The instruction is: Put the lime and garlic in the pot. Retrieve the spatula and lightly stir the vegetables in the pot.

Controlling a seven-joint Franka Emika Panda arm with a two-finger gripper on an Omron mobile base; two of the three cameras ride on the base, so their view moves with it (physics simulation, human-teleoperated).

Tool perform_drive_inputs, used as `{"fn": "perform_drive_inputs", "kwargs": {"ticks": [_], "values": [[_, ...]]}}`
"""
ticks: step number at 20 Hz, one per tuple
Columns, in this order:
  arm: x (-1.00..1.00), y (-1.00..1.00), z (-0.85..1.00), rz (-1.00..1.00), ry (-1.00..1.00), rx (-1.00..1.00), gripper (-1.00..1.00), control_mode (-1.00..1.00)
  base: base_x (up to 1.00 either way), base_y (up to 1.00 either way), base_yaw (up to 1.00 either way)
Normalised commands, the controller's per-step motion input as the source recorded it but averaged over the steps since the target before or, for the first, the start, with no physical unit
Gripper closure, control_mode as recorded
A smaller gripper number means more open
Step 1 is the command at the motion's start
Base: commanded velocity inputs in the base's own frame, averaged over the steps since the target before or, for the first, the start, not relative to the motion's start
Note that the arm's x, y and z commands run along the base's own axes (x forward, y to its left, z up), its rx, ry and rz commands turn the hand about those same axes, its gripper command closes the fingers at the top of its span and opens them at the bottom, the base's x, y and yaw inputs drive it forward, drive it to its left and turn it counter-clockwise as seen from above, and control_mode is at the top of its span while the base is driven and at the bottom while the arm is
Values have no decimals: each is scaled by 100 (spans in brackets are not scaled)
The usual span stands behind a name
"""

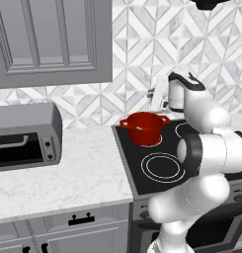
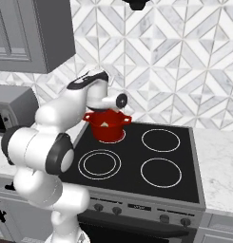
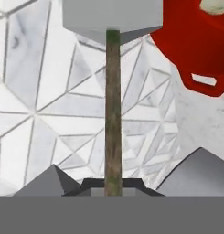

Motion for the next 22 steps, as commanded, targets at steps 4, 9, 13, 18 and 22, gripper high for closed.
{"fn": "perform_drive_inputs", "kwargs": {"ticks": [4, 9, 13, 18, 22], "values": [[0, 23, 18, -23, -7, 35, 100, -100, 0, 0, 0], [2, 2, 22, -31, -1, 31, 100, -100, 0, 0, 0], [3, -4, 17, -10, 6, 25, 100, -100, 0, 0, 0], [0, 0, 0, 0, 0, 2, 100, -100, 0, 0, 0], [2, -3, 0, 0, 1, 2, 100, -100, 0, 0, 0]]}}
